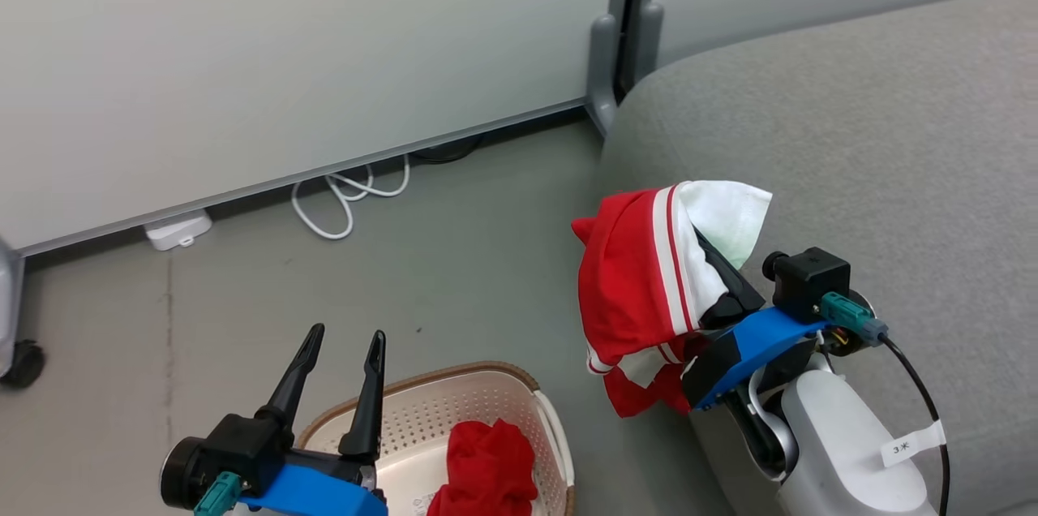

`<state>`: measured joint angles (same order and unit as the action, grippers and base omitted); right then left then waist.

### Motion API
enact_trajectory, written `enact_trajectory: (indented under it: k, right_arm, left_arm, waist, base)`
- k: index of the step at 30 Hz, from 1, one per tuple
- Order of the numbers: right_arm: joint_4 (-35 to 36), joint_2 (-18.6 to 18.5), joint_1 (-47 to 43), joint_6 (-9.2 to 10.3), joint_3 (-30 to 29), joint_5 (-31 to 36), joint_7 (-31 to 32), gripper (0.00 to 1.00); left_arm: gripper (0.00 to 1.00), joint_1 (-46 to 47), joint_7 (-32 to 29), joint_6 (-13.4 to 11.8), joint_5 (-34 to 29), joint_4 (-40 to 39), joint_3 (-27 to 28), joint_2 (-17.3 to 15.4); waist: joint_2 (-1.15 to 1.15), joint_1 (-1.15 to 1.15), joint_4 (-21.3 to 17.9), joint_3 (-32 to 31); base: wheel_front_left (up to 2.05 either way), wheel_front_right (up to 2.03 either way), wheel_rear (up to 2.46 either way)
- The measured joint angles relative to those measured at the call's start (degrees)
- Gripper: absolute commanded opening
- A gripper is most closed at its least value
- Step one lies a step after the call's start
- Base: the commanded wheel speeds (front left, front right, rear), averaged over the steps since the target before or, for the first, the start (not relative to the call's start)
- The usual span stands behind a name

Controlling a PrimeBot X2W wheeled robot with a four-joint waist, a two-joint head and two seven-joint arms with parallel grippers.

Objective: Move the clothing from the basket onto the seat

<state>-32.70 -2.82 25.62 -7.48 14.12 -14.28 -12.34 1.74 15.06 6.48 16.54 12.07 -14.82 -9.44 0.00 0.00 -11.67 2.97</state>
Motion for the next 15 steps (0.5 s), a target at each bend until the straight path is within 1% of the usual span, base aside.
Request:
enact_trajectory:
  k: [5, 15]
  right_arm:
    - [1.5, 0.0, -0.6, 0.00, 0.0, -0.7, 0.3, 0.00]
    - [3.7, 0.0, -2.6, 0.00, 0.7, -3.2, 0.4, 0.00]
  left_arm:
    - [1.00, 0.5, 0.0, 0.6, -1.1, -0.1, 1.2, 0.8]
    - [1.00, 1.8, 0.0, 0.7, -2.0, 0.1, 1.7, 0.7]
  waist:
    - [0.00, 0.00, -3.4, 1.0]
    - [0.00, 0.00, -11.6, 3.0]
  base:
    - [0.00, 0.00, 0.00]
    - [0.00, 0.00, 0.00]
